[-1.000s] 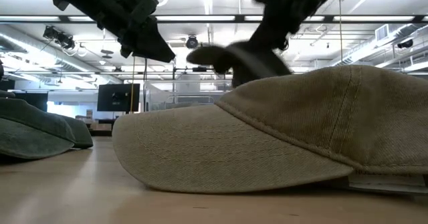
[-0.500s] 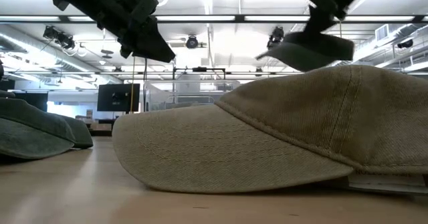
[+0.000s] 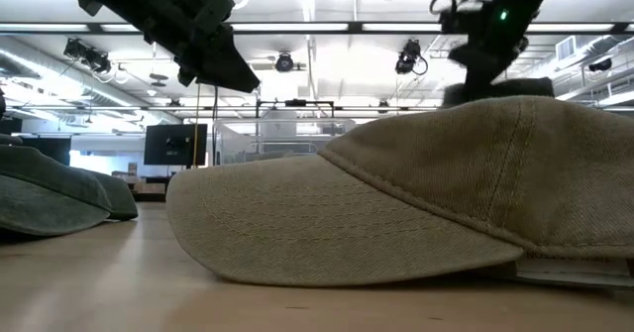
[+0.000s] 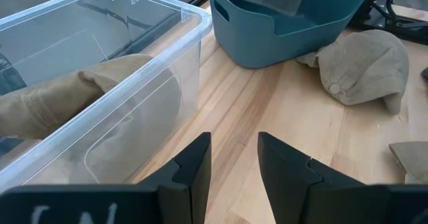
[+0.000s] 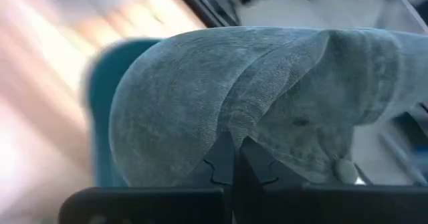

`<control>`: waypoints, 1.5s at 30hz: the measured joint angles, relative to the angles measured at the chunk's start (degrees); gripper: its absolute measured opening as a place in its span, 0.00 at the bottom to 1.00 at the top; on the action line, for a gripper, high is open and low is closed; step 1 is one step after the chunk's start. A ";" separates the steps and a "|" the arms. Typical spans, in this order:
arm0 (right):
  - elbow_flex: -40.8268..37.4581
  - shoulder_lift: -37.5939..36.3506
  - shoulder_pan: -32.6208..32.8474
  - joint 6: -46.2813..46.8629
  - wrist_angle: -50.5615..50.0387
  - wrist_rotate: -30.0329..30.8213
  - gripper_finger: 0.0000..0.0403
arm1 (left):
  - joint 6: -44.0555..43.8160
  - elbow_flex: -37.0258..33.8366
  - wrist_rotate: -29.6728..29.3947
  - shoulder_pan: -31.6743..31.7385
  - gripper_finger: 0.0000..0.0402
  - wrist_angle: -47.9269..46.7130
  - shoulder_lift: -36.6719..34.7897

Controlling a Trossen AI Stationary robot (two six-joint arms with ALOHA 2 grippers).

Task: Pick & Place hat
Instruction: Put the top black cap into the blue bin, then put the top brown cap into the transparent bin

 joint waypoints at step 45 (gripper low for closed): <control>14.59 13.75 9.83 -29.20 -8.08 -42.36 0.45 | 0.01 0.00 0.01 0.01 0.31 -3.65 0.02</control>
